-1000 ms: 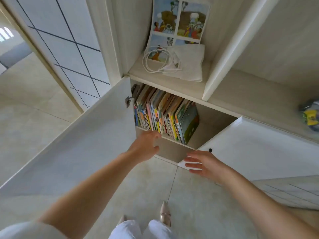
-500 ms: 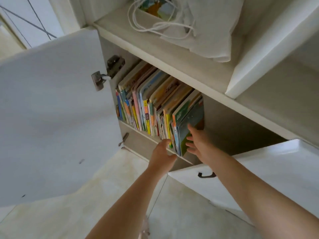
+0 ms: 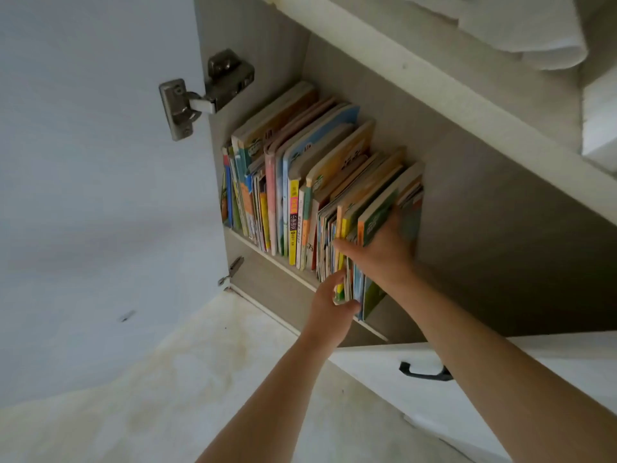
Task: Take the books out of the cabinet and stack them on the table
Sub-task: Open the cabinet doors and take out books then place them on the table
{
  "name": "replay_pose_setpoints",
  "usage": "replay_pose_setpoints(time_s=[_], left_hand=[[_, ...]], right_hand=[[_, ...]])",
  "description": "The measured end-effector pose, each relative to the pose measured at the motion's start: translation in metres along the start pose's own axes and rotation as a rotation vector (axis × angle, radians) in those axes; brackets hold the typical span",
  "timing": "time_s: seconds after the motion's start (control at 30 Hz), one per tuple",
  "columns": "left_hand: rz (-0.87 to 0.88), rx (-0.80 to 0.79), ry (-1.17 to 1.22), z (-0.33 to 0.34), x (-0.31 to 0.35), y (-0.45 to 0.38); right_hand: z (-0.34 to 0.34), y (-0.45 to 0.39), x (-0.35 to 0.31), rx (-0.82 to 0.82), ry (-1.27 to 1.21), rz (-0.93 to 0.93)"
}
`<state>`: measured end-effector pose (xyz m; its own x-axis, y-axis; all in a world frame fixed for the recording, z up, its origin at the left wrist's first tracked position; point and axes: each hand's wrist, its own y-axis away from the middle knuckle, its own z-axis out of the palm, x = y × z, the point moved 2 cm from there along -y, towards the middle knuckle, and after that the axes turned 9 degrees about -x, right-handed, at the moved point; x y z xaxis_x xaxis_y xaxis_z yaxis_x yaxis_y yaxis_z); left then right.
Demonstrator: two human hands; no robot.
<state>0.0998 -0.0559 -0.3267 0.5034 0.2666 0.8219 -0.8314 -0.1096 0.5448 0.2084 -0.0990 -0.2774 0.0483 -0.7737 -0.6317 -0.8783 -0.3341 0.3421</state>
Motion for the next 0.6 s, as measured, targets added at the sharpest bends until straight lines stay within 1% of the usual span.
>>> replay_pose_setpoints(time_s=[0.1, 0.23, 0.33, 0.43, 0.5, 0.6], left_hand=[[0.006, -0.015, 0.031, 0.006, -0.006, 0.001], [0.029, -0.024, 0.011, 0.011, -0.013, 0.003], [0.054, 0.033, 0.049, 0.015, -0.014, 0.0], [0.051, 0.096, 0.126, 0.019, -0.012, 0.001], [0.075, 0.123, 0.118, 0.021, -0.009, 0.002], [0.088, 0.157, 0.136, 0.025, -0.012, 0.001]], right_hand=[[-0.004, 0.003, 0.004, 0.014, 0.033, -0.034], [-0.008, 0.012, 0.002, 0.036, 0.037, -0.052], [-0.011, 0.019, 0.002, 0.037, -0.06, -0.058], [-0.017, 0.022, 0.004, 0.032, -0.117, 0.011], [-0.021, 0.022, 0.005, 0.016, -0.164, 0.032], [-0.024, 0.024, 0.007, -0.007, -0.221, 0.016]])
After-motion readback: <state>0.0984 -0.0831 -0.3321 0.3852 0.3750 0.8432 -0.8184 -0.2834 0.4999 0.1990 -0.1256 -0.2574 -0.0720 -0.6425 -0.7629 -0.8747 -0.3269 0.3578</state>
